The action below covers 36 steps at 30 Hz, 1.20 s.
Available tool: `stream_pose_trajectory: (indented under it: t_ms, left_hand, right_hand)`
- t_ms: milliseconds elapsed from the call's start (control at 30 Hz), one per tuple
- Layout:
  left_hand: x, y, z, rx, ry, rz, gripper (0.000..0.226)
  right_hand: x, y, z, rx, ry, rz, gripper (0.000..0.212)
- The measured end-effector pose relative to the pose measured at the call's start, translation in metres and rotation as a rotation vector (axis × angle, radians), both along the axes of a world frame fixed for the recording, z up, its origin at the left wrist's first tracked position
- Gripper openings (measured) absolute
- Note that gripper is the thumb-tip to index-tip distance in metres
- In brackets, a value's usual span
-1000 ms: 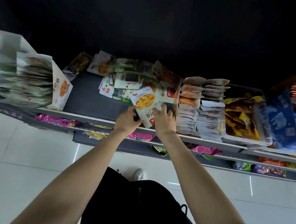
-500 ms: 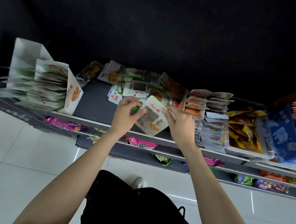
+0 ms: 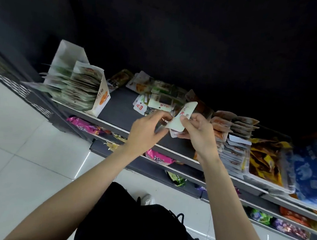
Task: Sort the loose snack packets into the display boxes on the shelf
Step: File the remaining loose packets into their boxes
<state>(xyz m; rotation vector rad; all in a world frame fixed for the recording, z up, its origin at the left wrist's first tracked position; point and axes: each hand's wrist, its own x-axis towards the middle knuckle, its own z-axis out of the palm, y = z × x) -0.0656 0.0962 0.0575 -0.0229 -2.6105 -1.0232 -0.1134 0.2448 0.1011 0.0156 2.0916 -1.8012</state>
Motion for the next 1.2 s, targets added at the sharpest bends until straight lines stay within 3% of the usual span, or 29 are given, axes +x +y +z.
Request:
stream_pose_trajectory:
  t_ms: [100,133,200,233,333,400,467,600,733,833,1033,1200]
  left_hand:
    - [0.001,-0.031,0.006,0.156,-0.035,0.164,0.025]
    - [0.003,-0.046,0.012,0.252,-0.088,0.164,0.025]
    - [0.009,-0.079,0.024,0.412,-0.192,0.071,0.009]
    - [0.011,-0.095,0.031,0.406,-0.22,0.019,0.007]
    - [0.015,-0.141,0.048,0.267,-0.249,-0.037,0.014]
    - [0.013,-0.168,0.05,0.26,-0.236,-0.045,0.011]
    - [0.009,-0.198,0.048,0.247,-0.176,-0.008,0.026]
    - [-0.003,-0.263,0.029,-0.07,-0.088,0.15,0.045]
    - [-0.015,-0.297,0.003,-0.537,-0.407,0.015,0.073]
    - [-0.019,-0.31,-0.008,-0.633,-0.412,-0.046,0.06]
    - [-0.019,-0.32,-0.021,-0.641,-0.152,-0.017,0.024]
    - [-0.017,-0.321,-0.025,-0.624,-0.06,0.03,0.025]
  right_hand:
    - [-0.004,-0.004,0.008,0.199,0.223,0.009,0.024]
    - [-0.006,-0.007,0.012,0.296,0.309,0.034,0.036]
    - [-0.01,-0.02,0.018,0.458,0.478,0.224,0.061]
    - [-0.012,-0.032,0.021,0.527,0.568,0.351,0.063]
    - [-0.014,-0.085,0.025,0.61,0.756,0.542,0.039]
    - [-0.016,-0.116,0.023,0.573,0.807,0.521,0.023]
    - [-0.022,-0.141,0.018,0.551,0.877,0.406,0.016]
    - [-0.035,-0.174,0.009,0.555,0.925,0.077,0.017]
    - [-0.041,-0.21,0.004,0.382,0.766,-0.136,0.023]
    - [-0.047,-0.239,-0.002,0.314,0.712,-0.16,0.028]
    - [-0.058,-0.281,-0.03,0.545,0.967,0.228,0.017]
    - [-0.069,-0.318,-0.034,0.963,1.0,0.588,0.028]
